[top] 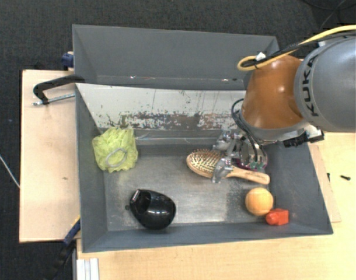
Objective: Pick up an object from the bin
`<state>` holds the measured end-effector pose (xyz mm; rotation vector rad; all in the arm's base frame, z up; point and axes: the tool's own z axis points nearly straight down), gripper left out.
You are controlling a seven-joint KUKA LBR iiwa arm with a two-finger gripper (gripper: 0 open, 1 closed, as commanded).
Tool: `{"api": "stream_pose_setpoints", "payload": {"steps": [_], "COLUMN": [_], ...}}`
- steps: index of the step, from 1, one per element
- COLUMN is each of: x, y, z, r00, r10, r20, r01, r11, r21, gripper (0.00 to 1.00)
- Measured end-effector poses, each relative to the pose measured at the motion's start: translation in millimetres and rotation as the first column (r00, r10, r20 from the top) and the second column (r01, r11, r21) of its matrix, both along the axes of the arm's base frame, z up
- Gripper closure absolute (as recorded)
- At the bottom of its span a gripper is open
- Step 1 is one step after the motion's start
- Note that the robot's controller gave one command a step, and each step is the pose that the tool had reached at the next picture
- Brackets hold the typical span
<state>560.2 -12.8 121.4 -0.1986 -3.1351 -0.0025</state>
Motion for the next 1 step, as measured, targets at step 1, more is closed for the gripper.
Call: {"api": "stream_pose_setpoints", "payload": {"steps": [1], "x": [-0.8], "y": [0.0], "z": [19.4], "r00": [1.0], "r10": [0.0], "r20": [-0.002], "r01": [0.0], "r11": [1.0], "r21": [0.0], "gripper": [1.0]}}
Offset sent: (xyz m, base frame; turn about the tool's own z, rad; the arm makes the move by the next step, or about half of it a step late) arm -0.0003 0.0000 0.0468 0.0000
